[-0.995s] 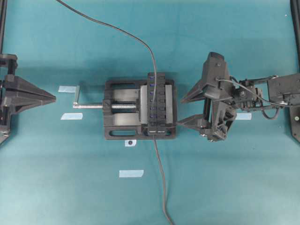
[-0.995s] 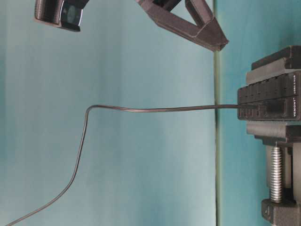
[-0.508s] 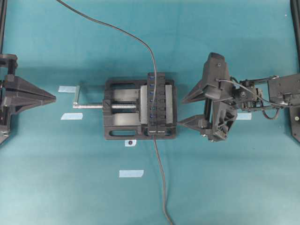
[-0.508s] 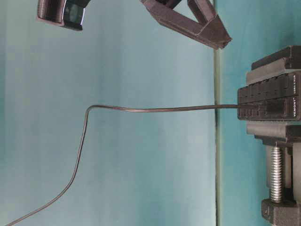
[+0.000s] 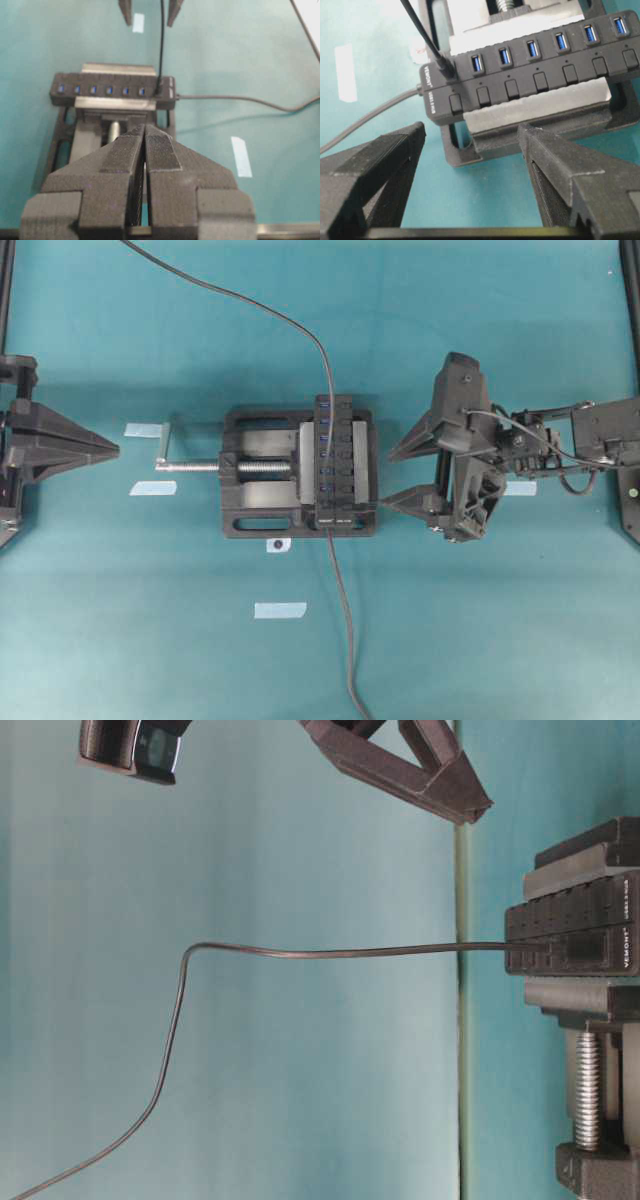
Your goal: Insert the USB into the front port of the fixed hub.
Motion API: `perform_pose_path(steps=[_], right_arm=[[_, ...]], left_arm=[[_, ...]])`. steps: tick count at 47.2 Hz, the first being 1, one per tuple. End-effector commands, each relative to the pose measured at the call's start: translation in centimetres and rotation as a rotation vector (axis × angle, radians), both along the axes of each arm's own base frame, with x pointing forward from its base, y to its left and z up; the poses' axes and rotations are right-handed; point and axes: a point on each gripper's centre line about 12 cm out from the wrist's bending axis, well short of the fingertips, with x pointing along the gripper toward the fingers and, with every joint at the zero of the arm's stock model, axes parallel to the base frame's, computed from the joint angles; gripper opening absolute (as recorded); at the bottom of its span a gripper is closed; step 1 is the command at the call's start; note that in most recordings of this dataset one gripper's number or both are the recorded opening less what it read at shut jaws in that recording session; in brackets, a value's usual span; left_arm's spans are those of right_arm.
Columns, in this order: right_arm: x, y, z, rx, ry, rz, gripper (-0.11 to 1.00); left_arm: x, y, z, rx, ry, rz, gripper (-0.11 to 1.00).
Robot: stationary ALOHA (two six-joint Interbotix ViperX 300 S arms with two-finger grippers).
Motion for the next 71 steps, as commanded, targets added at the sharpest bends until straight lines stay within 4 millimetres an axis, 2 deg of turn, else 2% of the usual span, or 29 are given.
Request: perform_pose_path(steps=[1,71], right_arm=[[0.19,0.00,0.93,-0.005,-0.034,0.004,0.79],[0.74,-0.04,0.76,-0.004,-0.066,0.003,0.79]], left_arm=[[0.16,0.06,0.62,0.002,-0.020,0.003,0.00],[0.18,0.06,0.68,0.002,-0.021,0.003,0.00]])
